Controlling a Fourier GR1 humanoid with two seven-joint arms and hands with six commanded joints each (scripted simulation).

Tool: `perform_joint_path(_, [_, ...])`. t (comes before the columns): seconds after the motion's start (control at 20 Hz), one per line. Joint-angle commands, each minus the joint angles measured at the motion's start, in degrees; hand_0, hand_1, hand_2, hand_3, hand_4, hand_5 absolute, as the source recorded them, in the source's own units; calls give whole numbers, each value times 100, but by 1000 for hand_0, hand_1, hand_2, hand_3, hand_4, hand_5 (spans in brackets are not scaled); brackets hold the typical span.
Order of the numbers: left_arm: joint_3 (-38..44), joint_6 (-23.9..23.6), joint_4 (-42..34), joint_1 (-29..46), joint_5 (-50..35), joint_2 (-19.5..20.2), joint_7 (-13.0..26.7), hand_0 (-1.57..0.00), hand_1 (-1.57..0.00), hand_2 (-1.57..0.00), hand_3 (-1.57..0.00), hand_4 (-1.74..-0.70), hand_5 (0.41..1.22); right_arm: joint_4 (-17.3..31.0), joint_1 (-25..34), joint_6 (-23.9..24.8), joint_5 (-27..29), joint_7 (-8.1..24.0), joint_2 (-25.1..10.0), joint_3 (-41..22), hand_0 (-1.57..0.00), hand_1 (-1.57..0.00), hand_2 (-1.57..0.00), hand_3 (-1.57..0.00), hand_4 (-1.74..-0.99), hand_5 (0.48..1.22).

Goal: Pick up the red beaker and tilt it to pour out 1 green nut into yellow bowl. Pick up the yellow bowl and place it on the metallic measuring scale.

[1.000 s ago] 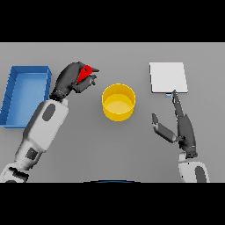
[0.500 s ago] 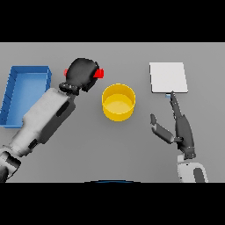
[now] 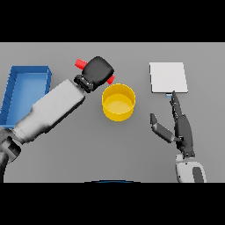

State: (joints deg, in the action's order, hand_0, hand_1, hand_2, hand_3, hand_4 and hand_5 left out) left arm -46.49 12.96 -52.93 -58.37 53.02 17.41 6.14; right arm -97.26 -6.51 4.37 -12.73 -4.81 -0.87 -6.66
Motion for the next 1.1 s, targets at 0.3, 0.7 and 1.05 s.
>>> perform_joint_path(0.3, [-1080, 409, 298, -513, 651, -29, -303, -1571, -1571, -1571, -1539, -1736, 1220, -49, -18, 43, -33, 20, -22, 22, 1, 1, 1, 1, -1291, 631])
perform_joint_path(0.7, [-1862, 456, 928, -1273, 1083, -232, -610, -1571, -1571, -1571, -1566, -1737, 1221, 94, 36, 224, -311, 124, -27, -11, 1, 1, 1, 1, -1250, 583])
perform_joint_path(1.05, [-2605, 447, 983, -1662, 1384, -273, -1012, -1571, -1571, -1571, -1570, -1735, 1221, 71, -20, 197, -306, -32, -64, -14, 1, 1, 1, 1, -1210, 592])
